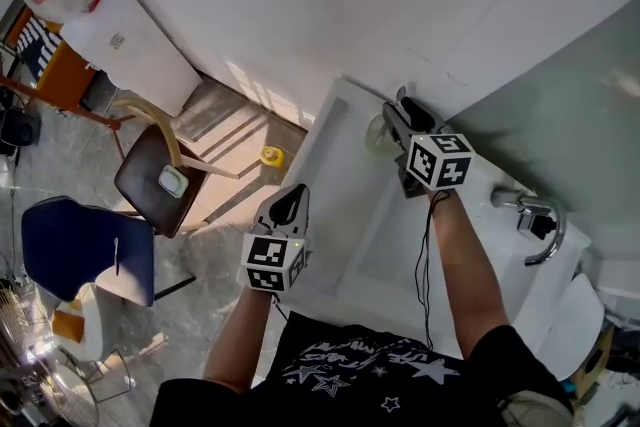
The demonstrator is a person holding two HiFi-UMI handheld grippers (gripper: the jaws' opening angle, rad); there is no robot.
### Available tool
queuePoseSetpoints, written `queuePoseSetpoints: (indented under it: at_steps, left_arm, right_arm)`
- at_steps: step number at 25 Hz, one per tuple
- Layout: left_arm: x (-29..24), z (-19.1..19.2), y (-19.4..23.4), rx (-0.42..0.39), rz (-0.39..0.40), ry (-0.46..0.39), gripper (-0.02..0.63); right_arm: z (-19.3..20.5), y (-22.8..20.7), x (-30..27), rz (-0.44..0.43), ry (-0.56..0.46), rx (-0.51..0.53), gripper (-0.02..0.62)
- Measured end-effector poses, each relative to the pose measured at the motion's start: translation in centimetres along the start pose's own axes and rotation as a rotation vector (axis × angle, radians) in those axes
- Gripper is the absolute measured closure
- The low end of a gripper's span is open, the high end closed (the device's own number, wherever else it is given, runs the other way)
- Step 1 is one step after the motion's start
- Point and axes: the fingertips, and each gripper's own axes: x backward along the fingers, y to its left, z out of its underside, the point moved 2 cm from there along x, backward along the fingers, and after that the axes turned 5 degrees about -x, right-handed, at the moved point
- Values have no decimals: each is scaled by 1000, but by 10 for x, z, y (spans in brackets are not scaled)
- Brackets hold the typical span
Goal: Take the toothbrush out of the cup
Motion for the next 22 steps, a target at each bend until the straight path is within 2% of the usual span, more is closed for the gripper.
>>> queuePoseSetpoints:
  at_steps: [7,11,22]
  left_arm:
    - [-4,5,-8,-6,23,15,591]
    - [-6,5,-7,-42,20,11,591]
    - [8,1,-16,-69,16,-4,591]
  right_arm:
    - [-2,6,-4,-31,-5,50,480]
    - [-3,6,-5,-21,-8,49,540]
    - [-15,10,13,-19,-72,15,568]
